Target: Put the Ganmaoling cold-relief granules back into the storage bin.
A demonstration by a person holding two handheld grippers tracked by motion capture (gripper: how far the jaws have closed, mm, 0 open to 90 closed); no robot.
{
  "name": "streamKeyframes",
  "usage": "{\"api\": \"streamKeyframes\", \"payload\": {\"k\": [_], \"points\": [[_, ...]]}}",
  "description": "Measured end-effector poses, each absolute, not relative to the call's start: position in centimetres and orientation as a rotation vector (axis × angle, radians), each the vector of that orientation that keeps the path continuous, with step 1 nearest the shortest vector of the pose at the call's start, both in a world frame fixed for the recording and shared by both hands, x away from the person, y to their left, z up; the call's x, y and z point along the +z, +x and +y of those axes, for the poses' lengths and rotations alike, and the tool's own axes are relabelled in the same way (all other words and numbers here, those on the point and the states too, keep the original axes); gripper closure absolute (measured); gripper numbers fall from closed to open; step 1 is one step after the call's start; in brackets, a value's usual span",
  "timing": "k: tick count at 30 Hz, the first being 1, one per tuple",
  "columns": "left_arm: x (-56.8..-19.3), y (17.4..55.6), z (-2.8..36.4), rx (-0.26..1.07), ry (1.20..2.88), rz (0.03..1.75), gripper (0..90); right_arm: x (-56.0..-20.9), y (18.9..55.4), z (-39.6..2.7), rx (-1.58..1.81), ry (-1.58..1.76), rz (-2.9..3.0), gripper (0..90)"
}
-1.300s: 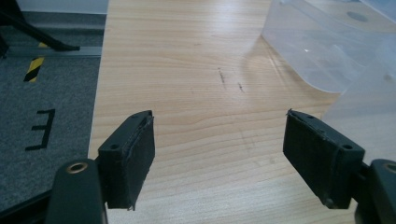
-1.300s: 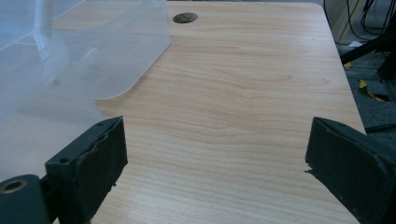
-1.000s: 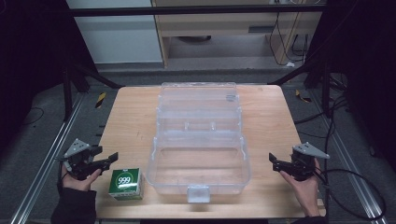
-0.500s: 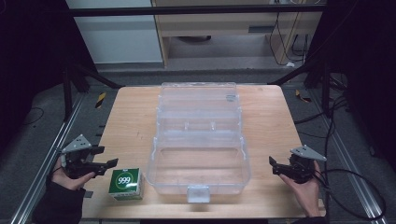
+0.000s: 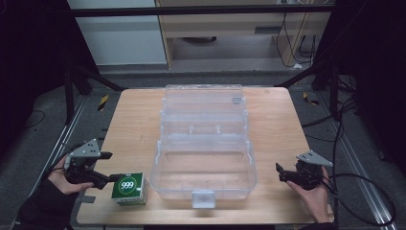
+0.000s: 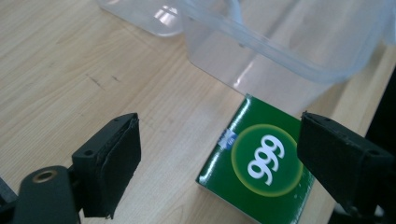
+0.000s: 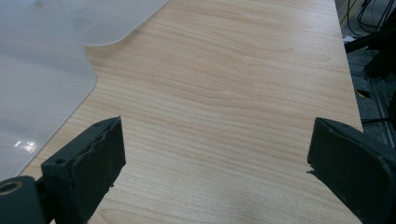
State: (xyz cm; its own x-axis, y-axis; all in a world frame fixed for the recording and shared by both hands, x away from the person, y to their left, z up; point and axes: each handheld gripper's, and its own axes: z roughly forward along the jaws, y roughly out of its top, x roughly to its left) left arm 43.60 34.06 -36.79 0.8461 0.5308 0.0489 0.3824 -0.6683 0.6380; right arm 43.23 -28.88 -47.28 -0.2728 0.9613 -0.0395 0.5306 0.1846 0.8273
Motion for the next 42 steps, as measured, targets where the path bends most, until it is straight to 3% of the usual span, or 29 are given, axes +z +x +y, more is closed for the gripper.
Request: {"api": "streamKeyframes", "payload": {"k": [25, 42], "points": [[-37.7, 43.0, 31.4, 0.228, 2.649, 0.365, 9.1, -48.0, 43.3, -29.0, 0.922, 1.389, 1.940, 2.7], [-39.4, 43.6, 29.8, 0.202, 2.731, 0.280, 7.1, -48.3, 43.3, -28.8, 0.887, 1.375, 1.968, 1.3]]}}
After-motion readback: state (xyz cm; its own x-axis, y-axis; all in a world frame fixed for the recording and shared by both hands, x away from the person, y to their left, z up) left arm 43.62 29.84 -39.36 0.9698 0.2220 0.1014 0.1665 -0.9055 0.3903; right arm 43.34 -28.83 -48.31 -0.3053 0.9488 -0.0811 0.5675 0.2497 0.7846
